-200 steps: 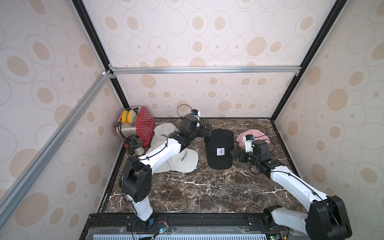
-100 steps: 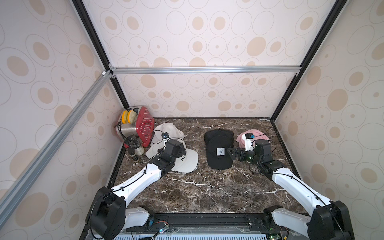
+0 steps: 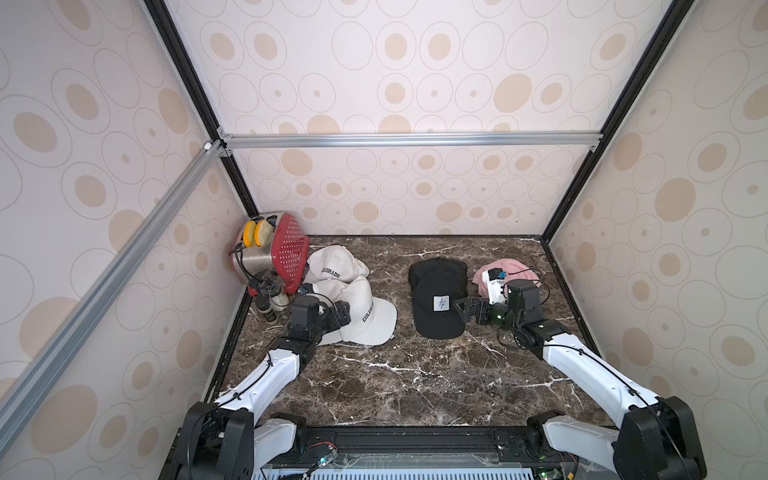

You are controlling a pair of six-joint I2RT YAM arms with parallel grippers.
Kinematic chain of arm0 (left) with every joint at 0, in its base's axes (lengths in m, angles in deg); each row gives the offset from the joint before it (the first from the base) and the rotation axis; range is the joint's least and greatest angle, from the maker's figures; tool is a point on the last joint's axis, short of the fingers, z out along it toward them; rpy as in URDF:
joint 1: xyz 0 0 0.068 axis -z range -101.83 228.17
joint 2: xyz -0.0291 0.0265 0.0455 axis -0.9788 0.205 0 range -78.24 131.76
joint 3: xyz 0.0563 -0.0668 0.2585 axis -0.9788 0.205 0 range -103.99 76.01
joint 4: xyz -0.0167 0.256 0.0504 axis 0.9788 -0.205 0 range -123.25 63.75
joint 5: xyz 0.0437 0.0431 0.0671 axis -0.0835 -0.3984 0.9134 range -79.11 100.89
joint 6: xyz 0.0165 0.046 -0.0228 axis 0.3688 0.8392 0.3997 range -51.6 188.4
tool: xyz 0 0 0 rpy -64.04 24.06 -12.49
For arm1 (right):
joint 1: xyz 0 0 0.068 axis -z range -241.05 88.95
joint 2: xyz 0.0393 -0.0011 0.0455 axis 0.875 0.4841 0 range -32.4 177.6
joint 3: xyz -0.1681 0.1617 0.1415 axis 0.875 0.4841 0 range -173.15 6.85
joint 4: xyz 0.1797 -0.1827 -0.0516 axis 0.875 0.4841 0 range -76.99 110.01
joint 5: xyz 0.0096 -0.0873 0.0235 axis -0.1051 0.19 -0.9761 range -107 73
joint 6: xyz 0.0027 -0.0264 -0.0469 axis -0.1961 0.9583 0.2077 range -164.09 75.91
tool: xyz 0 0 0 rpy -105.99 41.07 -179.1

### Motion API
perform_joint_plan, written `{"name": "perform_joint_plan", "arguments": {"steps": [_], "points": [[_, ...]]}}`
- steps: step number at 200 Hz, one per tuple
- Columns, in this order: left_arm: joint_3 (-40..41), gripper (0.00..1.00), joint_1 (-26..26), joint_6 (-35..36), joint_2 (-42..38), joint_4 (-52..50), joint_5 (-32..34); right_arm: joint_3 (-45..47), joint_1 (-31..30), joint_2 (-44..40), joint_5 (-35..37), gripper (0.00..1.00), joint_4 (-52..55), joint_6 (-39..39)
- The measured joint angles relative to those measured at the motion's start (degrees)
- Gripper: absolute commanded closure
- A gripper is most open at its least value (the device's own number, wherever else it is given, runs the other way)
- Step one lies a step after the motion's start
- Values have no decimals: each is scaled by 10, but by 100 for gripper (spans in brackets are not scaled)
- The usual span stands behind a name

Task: Stack the baseball caps by color
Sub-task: Pick up the baseball cap from the center of the board.

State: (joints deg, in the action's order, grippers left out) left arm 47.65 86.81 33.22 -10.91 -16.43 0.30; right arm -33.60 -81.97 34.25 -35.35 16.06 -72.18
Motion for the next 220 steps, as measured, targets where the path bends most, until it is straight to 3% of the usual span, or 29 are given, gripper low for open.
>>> {"name": "perform_joint_plan", "arguments": {"steps": [34,105,129,185,220], "points": [[21,2,-28,-4,40,57,-67,-1,0,0,-2,1,11,0],[26,10,-29,-29,124,164,-144,-6,-1,11,-12,2,19,-2],[26,23,-29,-42,154,194,-159,-10,-1,14,-15,2,22,-2],[24,71,-29,-54,160,235,-194,-12,-1,14,-15,2,28,-2],[24,94,-29,-50,145,241,-204,-16,-1,14,-15,2,35,2]]}}
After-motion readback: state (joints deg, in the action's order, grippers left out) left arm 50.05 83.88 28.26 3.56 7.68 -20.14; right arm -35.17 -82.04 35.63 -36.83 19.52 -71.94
